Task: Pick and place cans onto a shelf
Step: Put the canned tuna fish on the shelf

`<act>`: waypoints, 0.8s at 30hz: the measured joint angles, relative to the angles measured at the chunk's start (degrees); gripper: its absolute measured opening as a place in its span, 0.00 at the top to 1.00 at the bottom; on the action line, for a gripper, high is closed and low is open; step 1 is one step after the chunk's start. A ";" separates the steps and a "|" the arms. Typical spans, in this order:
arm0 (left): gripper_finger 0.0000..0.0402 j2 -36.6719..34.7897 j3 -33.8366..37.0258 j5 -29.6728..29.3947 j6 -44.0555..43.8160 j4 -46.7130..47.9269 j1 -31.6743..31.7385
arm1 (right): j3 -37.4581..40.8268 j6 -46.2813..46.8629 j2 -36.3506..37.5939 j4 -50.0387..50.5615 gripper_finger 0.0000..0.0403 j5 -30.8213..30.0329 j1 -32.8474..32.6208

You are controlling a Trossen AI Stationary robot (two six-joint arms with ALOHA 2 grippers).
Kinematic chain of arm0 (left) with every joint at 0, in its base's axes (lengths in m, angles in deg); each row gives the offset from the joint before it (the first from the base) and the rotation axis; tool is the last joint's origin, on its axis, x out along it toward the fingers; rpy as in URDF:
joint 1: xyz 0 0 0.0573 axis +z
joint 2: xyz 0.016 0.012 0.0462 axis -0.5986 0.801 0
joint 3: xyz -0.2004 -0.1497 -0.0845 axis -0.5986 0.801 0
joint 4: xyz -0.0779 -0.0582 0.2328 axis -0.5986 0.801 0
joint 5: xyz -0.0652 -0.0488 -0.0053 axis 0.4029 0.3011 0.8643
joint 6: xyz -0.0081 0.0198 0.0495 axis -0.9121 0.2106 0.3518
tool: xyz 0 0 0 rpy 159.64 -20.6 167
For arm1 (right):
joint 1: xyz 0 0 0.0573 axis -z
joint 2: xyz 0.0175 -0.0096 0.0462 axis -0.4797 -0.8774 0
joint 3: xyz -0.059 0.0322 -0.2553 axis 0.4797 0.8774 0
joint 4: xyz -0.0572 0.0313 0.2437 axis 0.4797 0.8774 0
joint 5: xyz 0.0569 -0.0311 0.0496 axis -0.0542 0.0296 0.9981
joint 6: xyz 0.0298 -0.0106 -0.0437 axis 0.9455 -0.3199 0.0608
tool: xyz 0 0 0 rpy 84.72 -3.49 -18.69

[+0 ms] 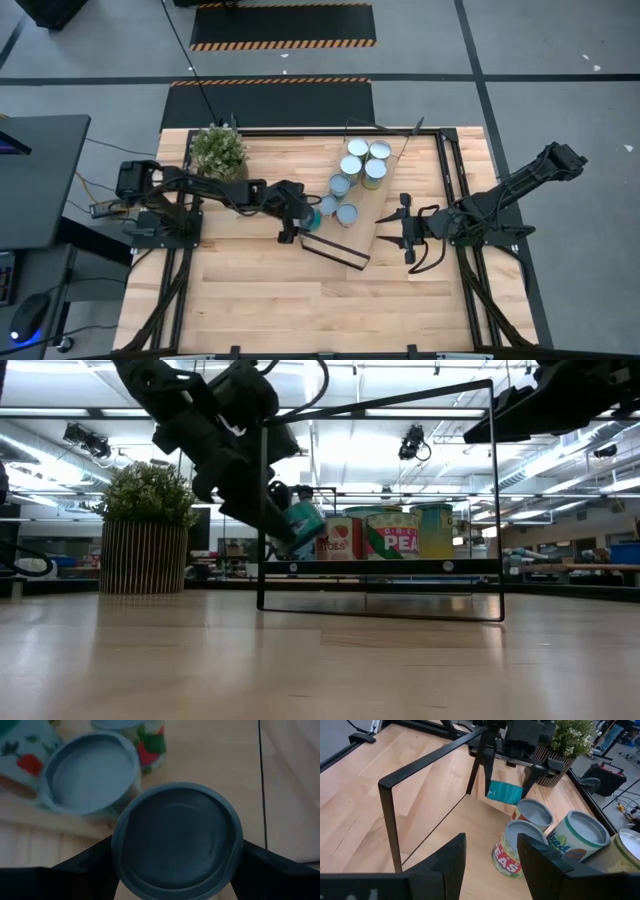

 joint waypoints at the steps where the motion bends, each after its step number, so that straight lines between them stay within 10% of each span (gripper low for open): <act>1: 0.25 0.36 -0.05 0.50 -0.13 -0.38 0.00 | 0.01 -0.01 0.00 0.03 0.54 0.00 0.00; 24: 0.25 3.24 -0.03 5.31 -3.89 -5.76 -0.17 | 0.00 -0.01 0.00 0.03 0.54 0.21 0.00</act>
